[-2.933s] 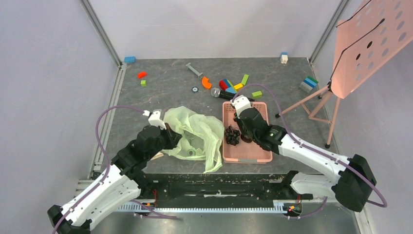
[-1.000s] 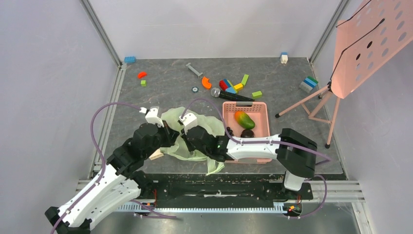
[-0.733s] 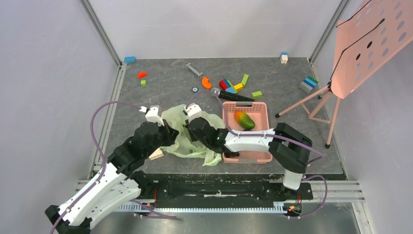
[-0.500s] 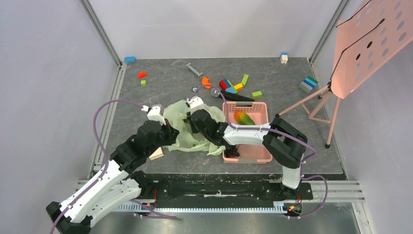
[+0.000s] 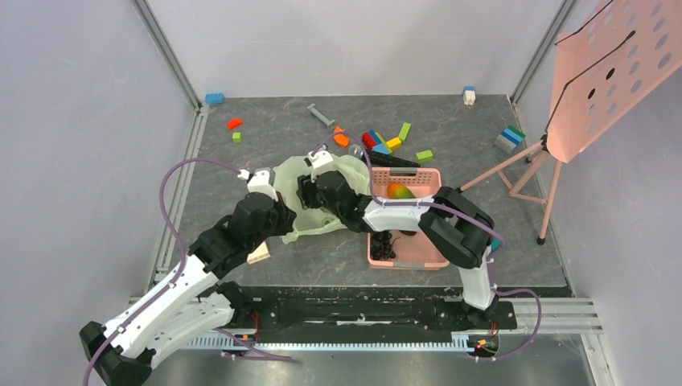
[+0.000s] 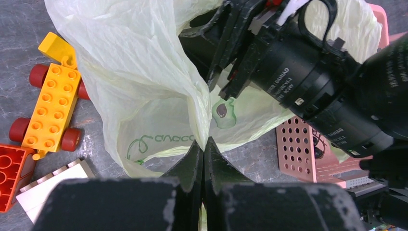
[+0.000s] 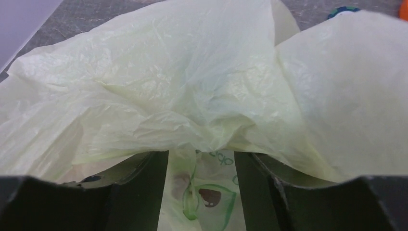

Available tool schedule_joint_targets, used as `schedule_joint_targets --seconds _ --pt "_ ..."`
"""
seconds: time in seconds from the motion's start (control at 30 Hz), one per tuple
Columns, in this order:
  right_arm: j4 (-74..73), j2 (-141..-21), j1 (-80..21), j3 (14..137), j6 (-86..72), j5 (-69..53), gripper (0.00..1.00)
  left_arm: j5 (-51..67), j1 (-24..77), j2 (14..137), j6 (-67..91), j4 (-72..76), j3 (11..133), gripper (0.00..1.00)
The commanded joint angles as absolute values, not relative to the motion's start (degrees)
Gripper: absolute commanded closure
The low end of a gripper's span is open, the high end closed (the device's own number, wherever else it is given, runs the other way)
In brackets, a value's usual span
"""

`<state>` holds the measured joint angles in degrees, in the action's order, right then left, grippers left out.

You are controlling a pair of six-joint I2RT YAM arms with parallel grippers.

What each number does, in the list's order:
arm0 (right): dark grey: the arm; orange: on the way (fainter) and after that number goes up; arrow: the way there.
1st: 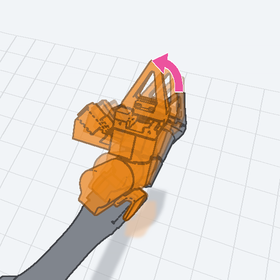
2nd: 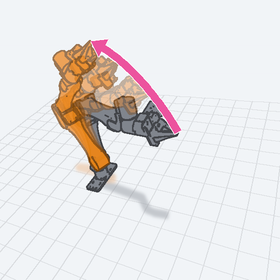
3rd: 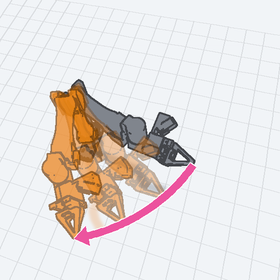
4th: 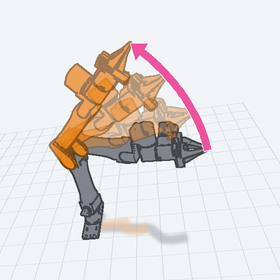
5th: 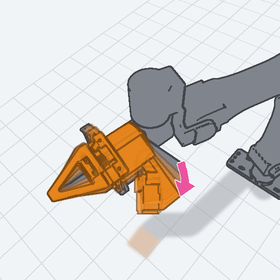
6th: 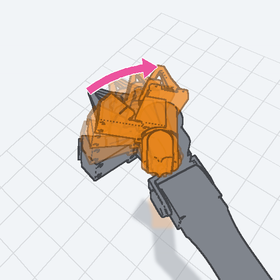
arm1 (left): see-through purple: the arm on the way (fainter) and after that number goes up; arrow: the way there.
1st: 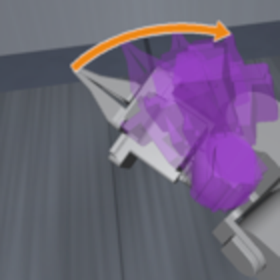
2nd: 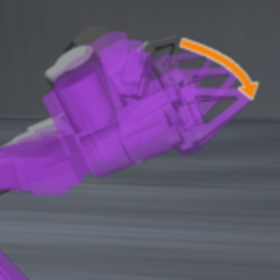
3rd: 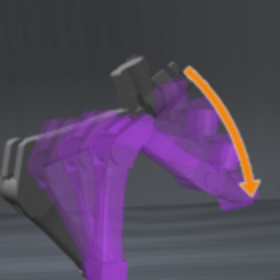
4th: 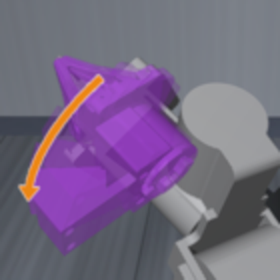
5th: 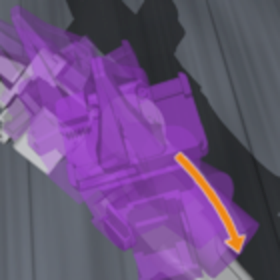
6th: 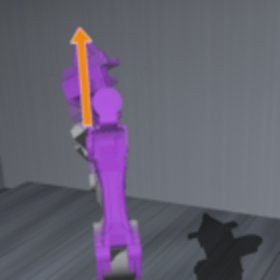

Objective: Take the fake fruits out of the plastic bag

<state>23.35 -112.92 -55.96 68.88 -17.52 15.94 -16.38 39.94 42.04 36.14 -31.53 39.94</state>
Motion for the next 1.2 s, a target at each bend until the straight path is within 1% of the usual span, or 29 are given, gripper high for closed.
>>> schedule_joint_targets --seconds 0.0,0.17,0.27,0.43,0.6,0.73,0.87,1.07,1.1,1.17 --pt "31.06 -115.64 -55.53 71.84 -18.53 13.11 0.43 -15.95 39.99 42.15 33.46 -29.23 42.10 0.98" --pt "34.65 -116.70 -54.98 71.43 -19.27 11.64 0.39 -13.43 39.99 41.77 32.57 -28.68 41.95 0.98" --pt "35.64 -116.10 -54.67 70.62 -19.85 10.95 0.38 -8.99 39.99 41.74 31.09 -27.40 42.16 0.98" --pt "39.02 -110.13 -54.67 63.13 -19.50 10.54 0.43 -3.79 40.04 40.93 29.63 -27.07 43.39 0.98" --pt "33.11 -102.25 -54.69 57.95 -17.61 14.32 0.54 2.32 40.06 40.66 28.64 -27.33 44.16 0.98" --pt "27.83 -97.72 -54.67 55.57 -15.59 18.14 0.57 9.09 40.08 41.28 29.01 -27.17 44.46 0.98" --pt "24.44 -95.34 -54.67 54.30 -14.99 19.16 0.57 15.05 40.09 41.08 30.00 -26.82 44.98 0.98" --pt "24.41 -92.06 -54.67 50.15 -16.36 18.79 0.57 20.79 40.17 40.97 30.69 -26.93 46.99 0.97" --pt "24.67 -91.58 -54.67 49.49 -16.65 18.74 0.57 20.21 40.17 41.12 30.15 -27.67 47.51 0.89" --pt "24.87 -91.09 -54.67 48.83 -16.81 18.65 0.57 14.27 40.17 41.16 28.84 -31.62 48.92 0.74"
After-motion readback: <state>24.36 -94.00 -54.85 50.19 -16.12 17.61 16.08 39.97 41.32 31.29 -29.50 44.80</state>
